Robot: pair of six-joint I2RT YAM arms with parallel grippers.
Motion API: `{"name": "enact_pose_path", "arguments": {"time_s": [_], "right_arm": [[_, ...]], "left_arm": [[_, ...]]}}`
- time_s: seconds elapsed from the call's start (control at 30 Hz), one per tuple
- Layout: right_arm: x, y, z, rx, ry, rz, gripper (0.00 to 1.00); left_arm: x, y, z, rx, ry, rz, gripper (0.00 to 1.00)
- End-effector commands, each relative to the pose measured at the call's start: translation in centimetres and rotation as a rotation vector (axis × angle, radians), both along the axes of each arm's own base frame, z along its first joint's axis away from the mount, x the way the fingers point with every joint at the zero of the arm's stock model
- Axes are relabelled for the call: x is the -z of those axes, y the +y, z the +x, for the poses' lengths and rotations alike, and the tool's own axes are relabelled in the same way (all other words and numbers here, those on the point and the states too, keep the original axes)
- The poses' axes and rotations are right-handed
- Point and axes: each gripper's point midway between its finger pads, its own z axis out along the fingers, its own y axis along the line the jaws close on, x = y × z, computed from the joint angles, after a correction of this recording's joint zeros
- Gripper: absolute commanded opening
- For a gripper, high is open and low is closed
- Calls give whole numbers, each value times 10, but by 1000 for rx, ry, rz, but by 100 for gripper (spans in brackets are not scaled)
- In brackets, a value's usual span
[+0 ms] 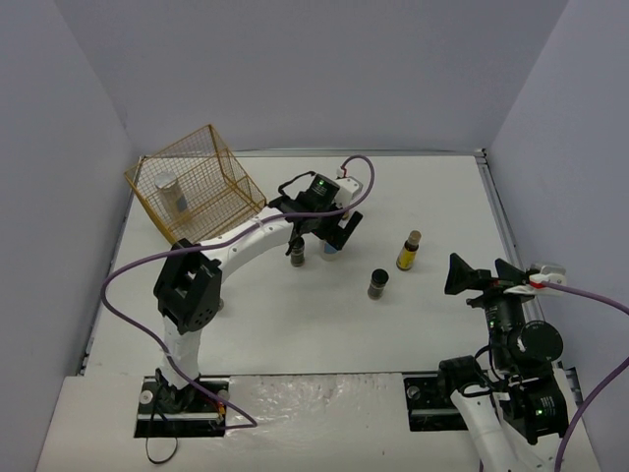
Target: Organize the condiment bottles
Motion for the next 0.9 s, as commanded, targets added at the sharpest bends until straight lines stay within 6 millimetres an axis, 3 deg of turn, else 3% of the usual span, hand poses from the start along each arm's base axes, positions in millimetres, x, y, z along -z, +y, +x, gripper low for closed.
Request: {"name": "enact_pose_path", "arguments": {"time_s": [0.0,0.17,0.3,0.43,0.53,0.6,0.63,0.73,0.87], "right_arm": [[-18,3,6,-14,-59,-5,100],[-17,4,7,-17,-55,-8,100],[-18,4,7,-17,-57,-8,100],[-19,4,6,-15,-62,-6,100],[-19,4,5,-16,-64,-6,100],[-19,4,6,-17,-62,-8,100],[-19,3,5,-16,-63,-6,100],[-19,3,5,-16,-65,-4,100],[-20,3,4,-16,-69,-4,100]], "left_arm": [[-54,-16,20,1,-142,-87,90],[-54,-20,18,12,-130,-100,73],[-57,-16,15,2,-117,-96,30],[-79,-6,10,-23,-129,-94,10],[-120,8,6,-73,-171,-118,0],[-153,23,8,-130,-223,-125,0],[-183,34,9,-172,-267,-148,0],[-234,73,6,-295,-325,-192,0],[-291,152,17,-533,-430,-269,0]]}}
